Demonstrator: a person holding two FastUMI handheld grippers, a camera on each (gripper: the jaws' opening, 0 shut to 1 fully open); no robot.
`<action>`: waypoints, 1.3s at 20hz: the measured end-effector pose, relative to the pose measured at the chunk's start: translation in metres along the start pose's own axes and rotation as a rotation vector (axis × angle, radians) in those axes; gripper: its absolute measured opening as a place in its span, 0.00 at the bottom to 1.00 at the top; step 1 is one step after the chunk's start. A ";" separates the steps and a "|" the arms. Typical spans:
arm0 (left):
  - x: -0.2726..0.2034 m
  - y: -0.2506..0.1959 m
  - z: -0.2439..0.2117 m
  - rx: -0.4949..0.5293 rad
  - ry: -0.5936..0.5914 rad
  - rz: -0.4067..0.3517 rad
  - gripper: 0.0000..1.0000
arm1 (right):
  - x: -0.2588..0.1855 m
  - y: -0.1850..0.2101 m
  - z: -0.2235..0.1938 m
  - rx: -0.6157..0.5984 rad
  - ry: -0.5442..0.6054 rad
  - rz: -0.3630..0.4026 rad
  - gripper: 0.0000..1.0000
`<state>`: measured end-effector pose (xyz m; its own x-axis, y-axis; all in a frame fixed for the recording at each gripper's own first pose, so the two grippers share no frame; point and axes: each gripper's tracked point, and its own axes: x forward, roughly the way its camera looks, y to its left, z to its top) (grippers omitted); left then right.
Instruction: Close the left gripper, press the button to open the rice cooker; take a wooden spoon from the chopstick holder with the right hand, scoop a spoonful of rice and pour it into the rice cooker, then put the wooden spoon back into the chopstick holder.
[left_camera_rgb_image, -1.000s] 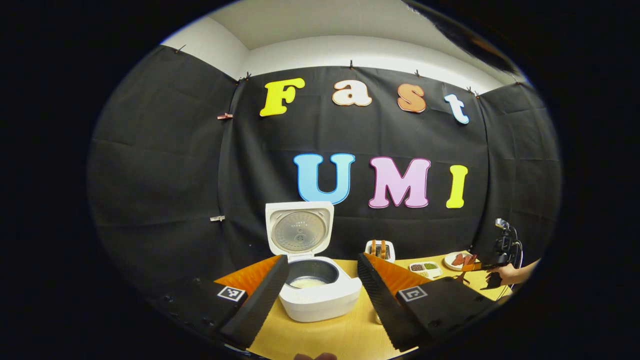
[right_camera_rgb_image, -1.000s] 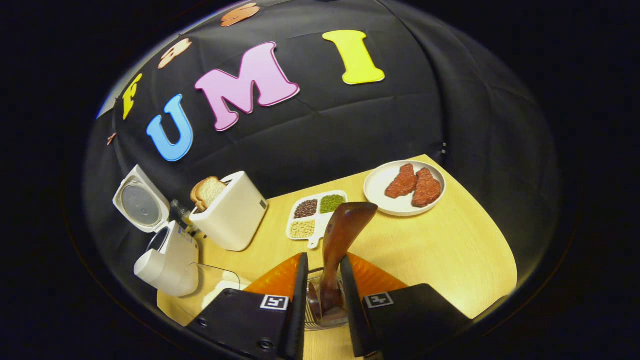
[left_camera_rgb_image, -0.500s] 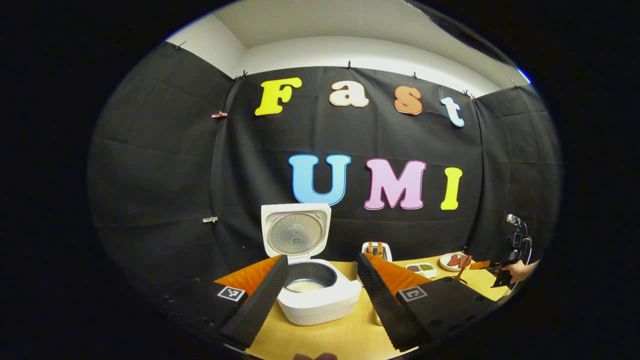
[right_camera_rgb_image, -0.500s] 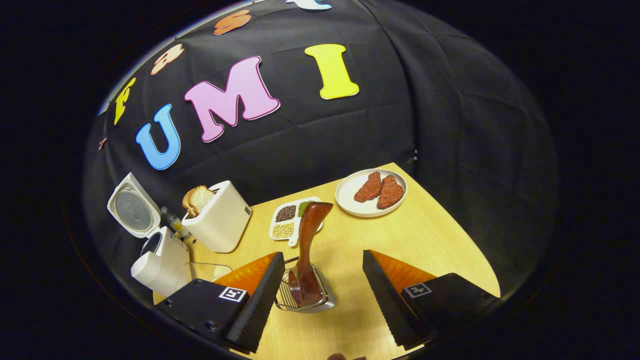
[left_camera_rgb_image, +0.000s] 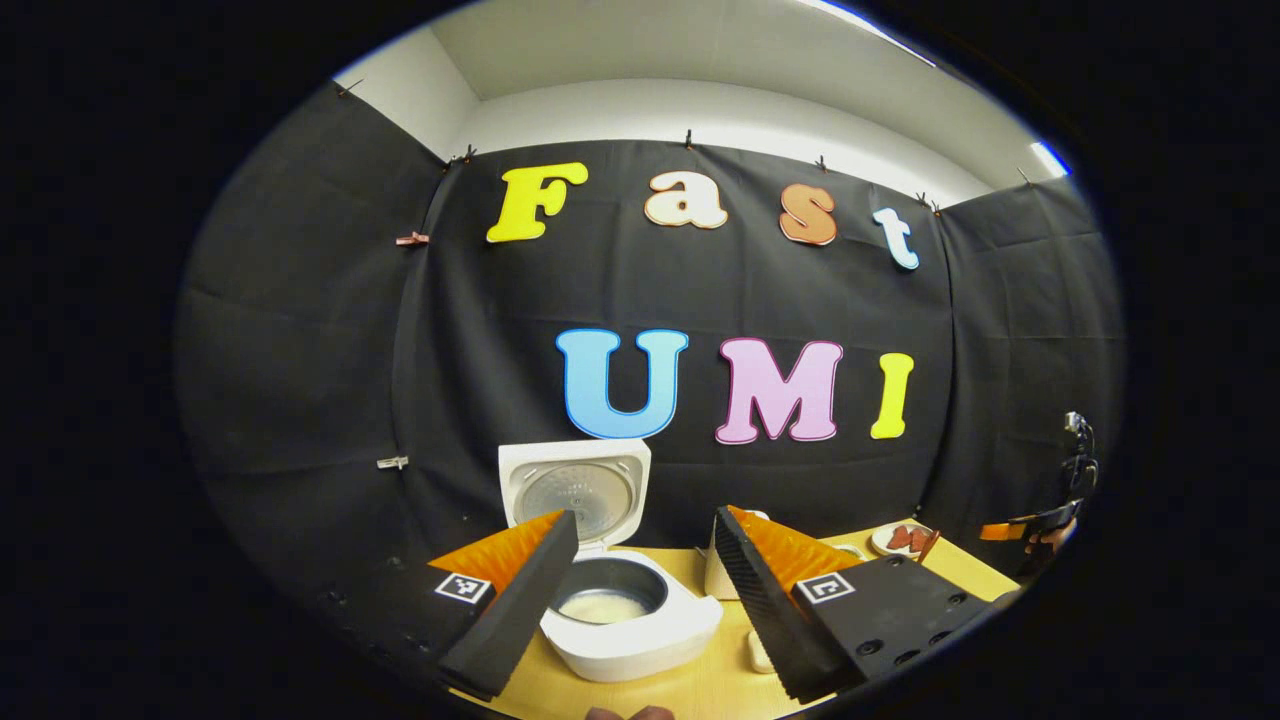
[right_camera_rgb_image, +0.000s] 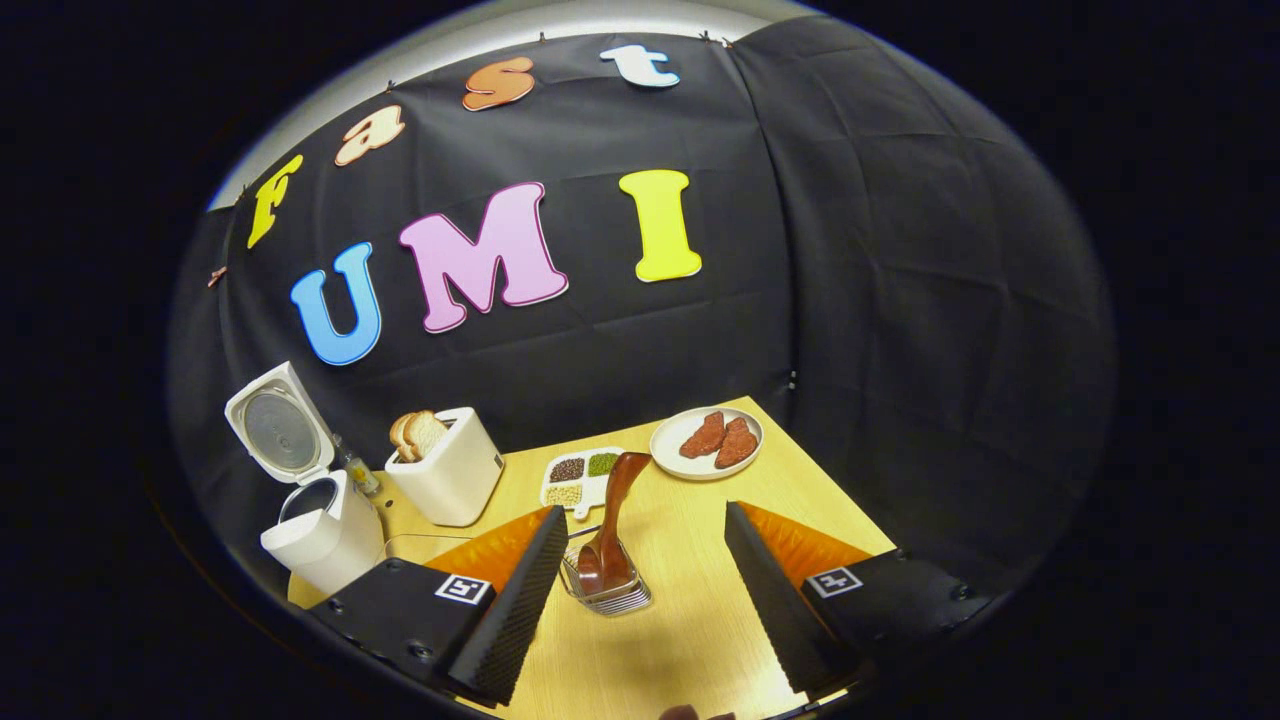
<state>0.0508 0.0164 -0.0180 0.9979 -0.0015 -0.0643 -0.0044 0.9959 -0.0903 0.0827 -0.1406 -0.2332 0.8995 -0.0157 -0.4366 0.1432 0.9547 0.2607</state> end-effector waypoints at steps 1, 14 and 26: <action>0.010 0.004 0.004 -0.002 0.006 0.005 0.95 | -0.006 0.001 0.003 -0.013 -0.012 -0.011 0.98; 0.145 0.042 0.103 -0.021 -0.152 -0.010 0.95 | -0.061 0.041 0.038 -0.090 -0.156 -0.010 0.98; 0.299 0.113 0.064 0.109 -0.211 0.121 0.94 | -0.121 0.048 0.030 -0.059 -0.187 -0.093 0.98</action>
<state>0.3532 0.1343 0.0161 0.9819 0.1261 0.1412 -0.1293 0.9915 0.0137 -0.0072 -0.1018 -0.1419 0.9453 -0.1537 -0.2876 0.2094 0.9622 0.1741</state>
